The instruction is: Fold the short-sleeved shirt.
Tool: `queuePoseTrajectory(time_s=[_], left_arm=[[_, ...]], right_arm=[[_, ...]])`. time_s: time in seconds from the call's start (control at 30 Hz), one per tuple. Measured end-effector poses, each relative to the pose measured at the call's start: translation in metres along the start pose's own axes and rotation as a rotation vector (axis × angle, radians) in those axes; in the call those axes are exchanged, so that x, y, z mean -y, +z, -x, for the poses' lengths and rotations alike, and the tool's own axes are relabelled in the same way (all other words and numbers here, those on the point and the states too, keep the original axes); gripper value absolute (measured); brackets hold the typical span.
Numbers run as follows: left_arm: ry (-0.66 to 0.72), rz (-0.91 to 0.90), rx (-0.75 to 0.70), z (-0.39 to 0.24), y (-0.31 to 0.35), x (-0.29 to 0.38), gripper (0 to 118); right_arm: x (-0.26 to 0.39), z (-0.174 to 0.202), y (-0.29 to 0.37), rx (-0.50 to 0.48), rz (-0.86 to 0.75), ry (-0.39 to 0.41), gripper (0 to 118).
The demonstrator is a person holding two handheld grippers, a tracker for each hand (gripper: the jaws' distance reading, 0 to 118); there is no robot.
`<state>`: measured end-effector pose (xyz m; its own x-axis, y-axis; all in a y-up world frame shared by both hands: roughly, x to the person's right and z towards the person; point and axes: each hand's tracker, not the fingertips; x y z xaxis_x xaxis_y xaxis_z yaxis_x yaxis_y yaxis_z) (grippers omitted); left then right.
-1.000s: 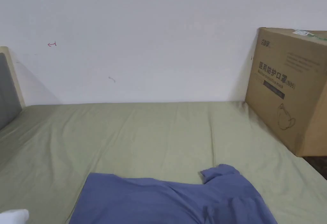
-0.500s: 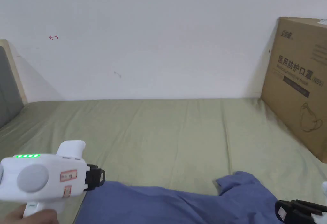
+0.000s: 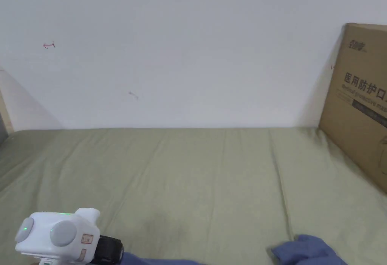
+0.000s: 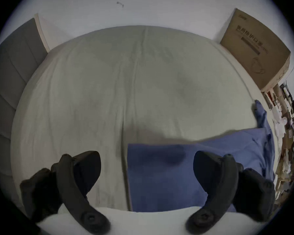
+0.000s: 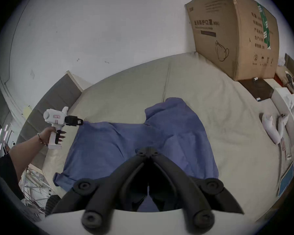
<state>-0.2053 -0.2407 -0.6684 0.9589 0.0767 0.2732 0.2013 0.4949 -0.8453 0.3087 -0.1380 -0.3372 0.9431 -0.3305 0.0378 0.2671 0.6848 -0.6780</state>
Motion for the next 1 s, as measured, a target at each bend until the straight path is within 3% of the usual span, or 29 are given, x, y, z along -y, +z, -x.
queuePoseTrajectory(time_s=[0.13,0.2,0.23,0.27,0.37,0.4,0.43,0.47,0.57,0.6,0.67,0.77,0.9,0.93,1.0], left_arm=[[0.047,0.02,0.008,0.013,-0.025,0.002,111],[0.123,0.044,0.086,0.017,-0.035,0.014,107],[0.052,0.01,0.011,0.012,-0.029,0.018,105],[-0.036,-0.05,-0.021,0.008,-0.025,0.021,100],[-0.063,-0.084,-0.048,0.0,-0.005,0.023,76],[-0.09,-0.121,-0.048,-0.008,0.009,0.026,58],[-0.089,-0.135,-0.008,-0.008,0.019,0.027,18],[-0.064,-0.141,0.062,-0.011,0.03,0.031,1],[-0.108,-0.168,0.067,-0.029,0.069,0.044,1],[-0.128,-0.181,0.07,-0.032,0.079,0.048,1],[-0.126,-0.182,0.089,-0.038,0.097,0.056,1],[-0.076,-0.159,0.162,-0.045,0.117,0.068,1],[-0.107,-0.193,0.134,-0.048,0.134,0.075,1],[-0.108,-0.189,0.141,-0.047,0.134,0.075,1],[-0.105,-0.184,0.14,-0.048,0.138,0.078,1]], right_arm=[[0.001,-0.009,-0.009,0.027,0.02,0.019,0],[0.0,-0.012,-0.015,0.034,0.038,0.016,0],[0.0,-0.014,-0.017,0.044,0.043,0.013,0],[0.0,-0.017,-0.02,0.05,0.047,0.007,0],[-0.009,-0.032,-0.036,0.043,0.065,-0.03,0],[-0.015,-0.038,-0.042,0.039,0.067,-0.045,0],[-0.022,-0.042,-0.049,0.04,0.063,-0.055,0],[-0.03,-0.046,-0.056,0.042,0.066,-0.065,0],[-0.059,-0.073,-0.09,0.024,0.095,-0.125,4],[-0.068,-0.08,-0.103,0.038,0.111,-0.134,30],[-0.081,-0.093,-0.135,0.125,0.201,-0.144,116],[-0.095,-0.12,-0.173,0.219,0.217,-0.18,116],[-0.086,-0.138,-0.214,0.363,0.354,-0.161,112],[-0.082,-0.138,-0.221,0.365,0.399,-0.141,108],[-0.08,-0.12,-0.221,0.403,0.394,0.023,104]])
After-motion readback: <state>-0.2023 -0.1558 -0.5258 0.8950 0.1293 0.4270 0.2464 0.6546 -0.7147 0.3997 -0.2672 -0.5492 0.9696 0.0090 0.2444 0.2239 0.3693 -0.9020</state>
